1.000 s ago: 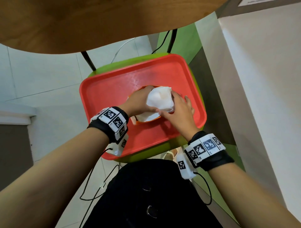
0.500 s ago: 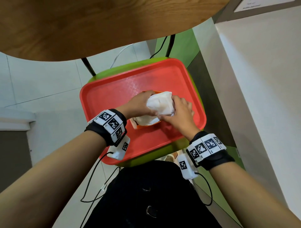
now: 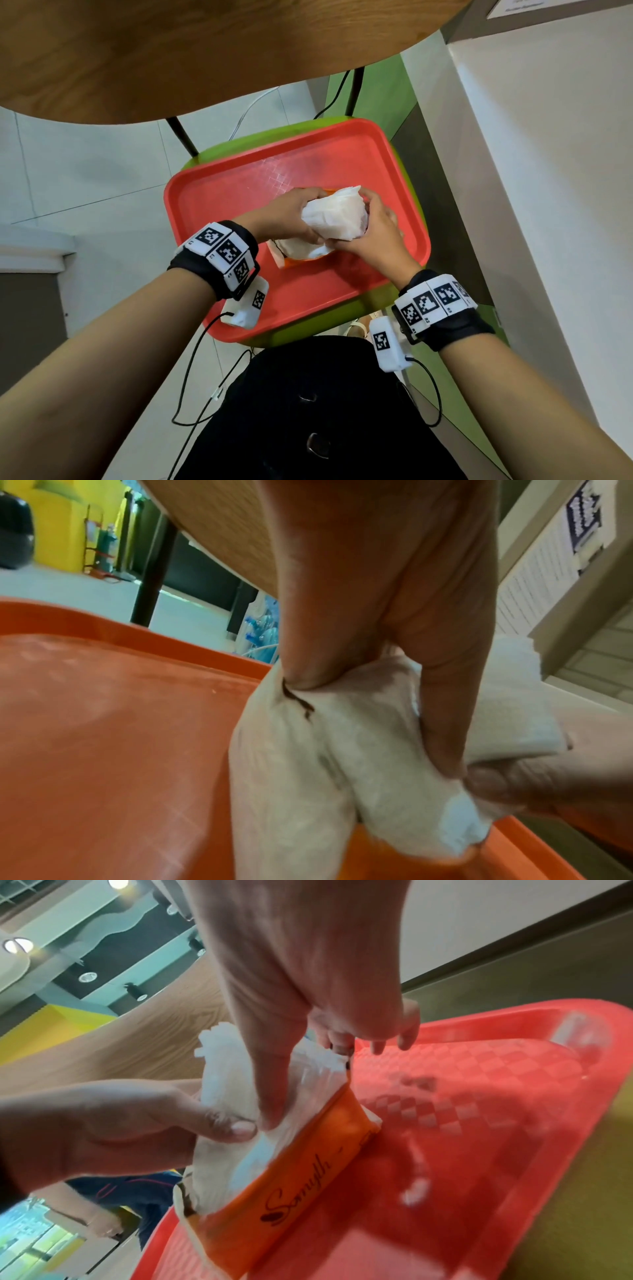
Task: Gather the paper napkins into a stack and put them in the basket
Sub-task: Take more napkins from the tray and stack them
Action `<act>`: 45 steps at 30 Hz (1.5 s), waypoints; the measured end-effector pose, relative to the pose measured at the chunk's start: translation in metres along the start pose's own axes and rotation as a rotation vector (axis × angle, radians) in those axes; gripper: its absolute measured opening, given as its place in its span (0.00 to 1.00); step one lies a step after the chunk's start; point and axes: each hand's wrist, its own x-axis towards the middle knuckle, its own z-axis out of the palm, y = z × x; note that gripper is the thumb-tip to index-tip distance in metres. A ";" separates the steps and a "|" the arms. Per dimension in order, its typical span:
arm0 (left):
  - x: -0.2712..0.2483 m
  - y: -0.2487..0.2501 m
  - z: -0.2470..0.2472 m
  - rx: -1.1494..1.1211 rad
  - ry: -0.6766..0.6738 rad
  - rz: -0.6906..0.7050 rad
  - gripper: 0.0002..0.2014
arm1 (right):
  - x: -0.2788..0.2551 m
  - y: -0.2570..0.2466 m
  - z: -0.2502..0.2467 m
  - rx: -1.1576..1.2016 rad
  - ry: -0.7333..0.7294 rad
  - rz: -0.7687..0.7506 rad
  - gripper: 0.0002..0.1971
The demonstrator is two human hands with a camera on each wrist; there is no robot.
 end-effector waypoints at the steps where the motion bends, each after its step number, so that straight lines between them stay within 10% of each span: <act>1: 0.001 0.000 0.000 0.012 0.008 0.002 0.36 | 0.002 0.001 -0.002 -0.002 0.000 -0.010 0.49; 8: 0.007 0.007 0.003 0.148 -0.018 0.041 0.48 | 0.006 0.002 0.002 -0.054 -0.047 -0.086 0.40; 15: -0.001 0.009 -0.006 0.210 -0.096 0.090 0.33 | 0.000 0.008 -0.005 0.163 -0.168 -0.141 0.41; 31: -0.028 0.006 -0.021 0.139 -0.106 0.076 0.34 | -0.008 0.026 -0.047 0.598 -0.347 -0.105 0.29; 36: -0.036 0.009 -0.026 -0.092 -0.045 0.054 0.28 | -0.019 0.022 -0.053 0.813 -0.286 -0.049 0.42; 45: -0.041 0.040 -0.019 -0.500 0.122 0.061 0.24 | -0.026 0.005 -0.057 0.884 -0.148 -0.024 0.26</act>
